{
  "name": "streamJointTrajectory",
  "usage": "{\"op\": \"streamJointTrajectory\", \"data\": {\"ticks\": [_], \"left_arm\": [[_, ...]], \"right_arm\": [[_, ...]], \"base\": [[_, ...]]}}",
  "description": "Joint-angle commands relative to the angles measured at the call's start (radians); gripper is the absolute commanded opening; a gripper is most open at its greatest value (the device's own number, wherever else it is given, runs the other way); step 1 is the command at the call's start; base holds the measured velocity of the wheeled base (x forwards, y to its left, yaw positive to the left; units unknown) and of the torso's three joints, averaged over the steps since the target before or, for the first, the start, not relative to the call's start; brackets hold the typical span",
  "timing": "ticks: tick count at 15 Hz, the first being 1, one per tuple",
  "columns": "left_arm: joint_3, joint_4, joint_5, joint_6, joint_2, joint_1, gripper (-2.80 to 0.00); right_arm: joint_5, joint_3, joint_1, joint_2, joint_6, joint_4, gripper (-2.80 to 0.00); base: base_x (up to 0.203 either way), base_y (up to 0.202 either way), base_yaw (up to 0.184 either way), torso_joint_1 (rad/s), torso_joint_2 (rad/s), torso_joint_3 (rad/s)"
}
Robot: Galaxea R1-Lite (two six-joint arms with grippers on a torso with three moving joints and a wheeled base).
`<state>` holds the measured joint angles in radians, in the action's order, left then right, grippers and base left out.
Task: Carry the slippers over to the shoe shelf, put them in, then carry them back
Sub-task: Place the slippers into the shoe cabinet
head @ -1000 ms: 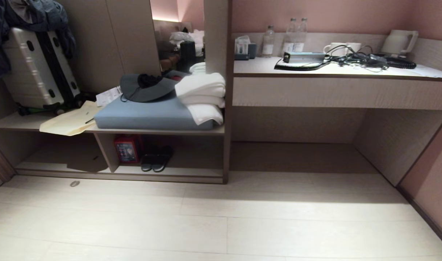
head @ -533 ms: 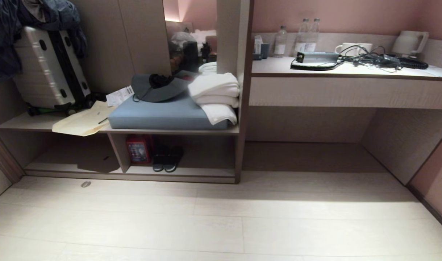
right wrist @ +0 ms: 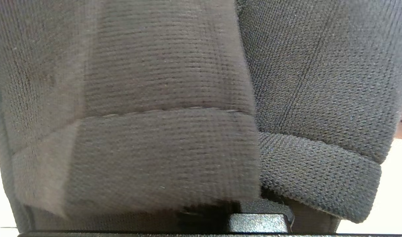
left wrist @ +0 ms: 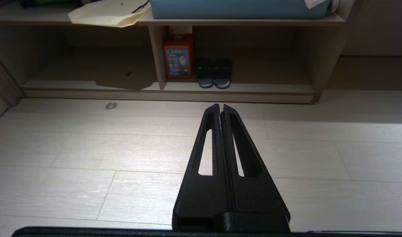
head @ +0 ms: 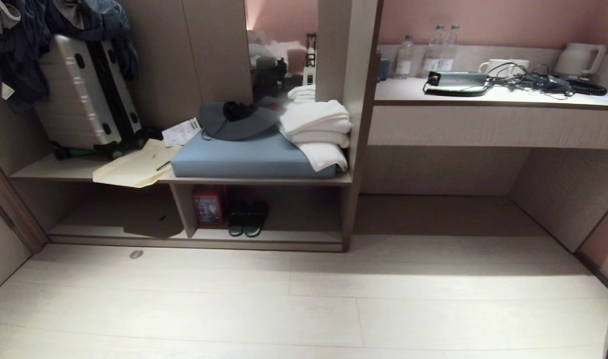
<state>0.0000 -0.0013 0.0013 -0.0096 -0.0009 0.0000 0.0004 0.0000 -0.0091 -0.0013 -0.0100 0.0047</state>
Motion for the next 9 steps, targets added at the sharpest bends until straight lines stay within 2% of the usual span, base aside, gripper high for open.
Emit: {"op": "streamJointTrajectory", "data": {"ticks": [1, 9], "left_arm": [[0.002, 0.0, 0.0, -0.003, 0.001, 0.0, -2.8], [0.002, 0.0, 0.0, -0.004, 0.001, 0.001, -2.8]], "right_arm": [[0.001, 0.001, 0.0, -0.001, 0.0, 0.0, -2.8], [0.001, 0.0, 0.0, 0.0, 0.0, 0.0, -2.8]], "base": [[0.0, 0.196, 0.0, 0.003, 0.01, 0.002], [0.0, 0.194, -0.003, 0.003, 0.0, 0.002]]}}
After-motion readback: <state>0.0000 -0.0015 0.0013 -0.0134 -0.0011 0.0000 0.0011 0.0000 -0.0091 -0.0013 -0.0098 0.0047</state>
